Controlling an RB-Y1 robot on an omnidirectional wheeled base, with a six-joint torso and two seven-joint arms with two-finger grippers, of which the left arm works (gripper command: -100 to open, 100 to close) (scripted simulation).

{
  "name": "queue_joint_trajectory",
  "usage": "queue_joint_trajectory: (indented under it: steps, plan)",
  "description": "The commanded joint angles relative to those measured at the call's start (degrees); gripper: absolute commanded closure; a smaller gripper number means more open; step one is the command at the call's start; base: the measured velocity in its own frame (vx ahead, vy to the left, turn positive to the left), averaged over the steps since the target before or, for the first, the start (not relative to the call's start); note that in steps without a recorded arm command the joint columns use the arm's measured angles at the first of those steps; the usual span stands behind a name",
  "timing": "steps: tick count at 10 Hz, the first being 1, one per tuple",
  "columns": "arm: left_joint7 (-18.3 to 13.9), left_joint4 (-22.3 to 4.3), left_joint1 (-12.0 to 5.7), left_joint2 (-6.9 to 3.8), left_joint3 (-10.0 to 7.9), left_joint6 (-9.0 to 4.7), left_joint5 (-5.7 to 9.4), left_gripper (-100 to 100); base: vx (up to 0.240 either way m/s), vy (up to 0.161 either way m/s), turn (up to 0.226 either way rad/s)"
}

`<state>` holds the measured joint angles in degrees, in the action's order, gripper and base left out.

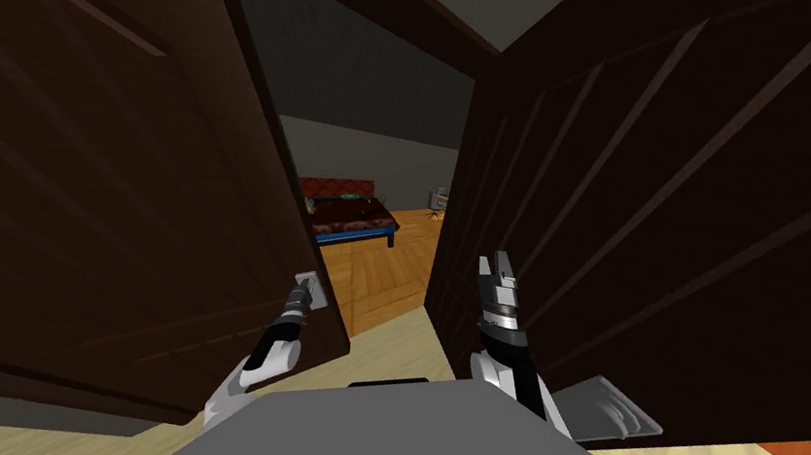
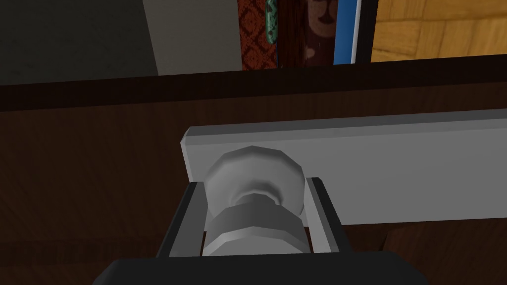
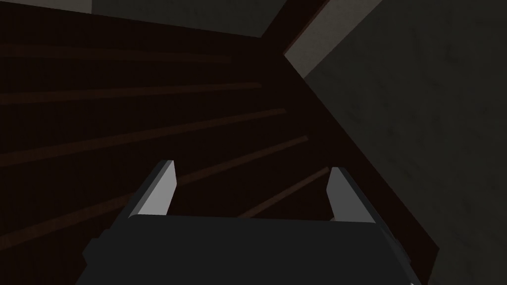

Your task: Pull the door open

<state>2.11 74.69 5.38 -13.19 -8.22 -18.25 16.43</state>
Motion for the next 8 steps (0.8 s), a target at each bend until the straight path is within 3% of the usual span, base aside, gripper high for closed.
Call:
queue_joint_trajectory:
  steps: [1, 6, 7, 8]
  plan:
    - [-0.88, -0.04, 0.45, -0.93, 0.68, -0.28, 0.2, 100, -0.21, 0.045, -0.139]
    - [-3.44, 0.27, 1.37, -3.85, 3.2, -0.92, 0.77, 100, -0.224, 0.051, -0.142]
    - [-3.13, 0.15, 1.12, -3.45, 3.16, -0.81, 0.67, 100, -0.097, 0.006, -0.04]
    - [-3.93, 0.57, 1.96, -4.34, 4.26, -1.15, 0.85, 100, -0.16, 0.045, -0.16]
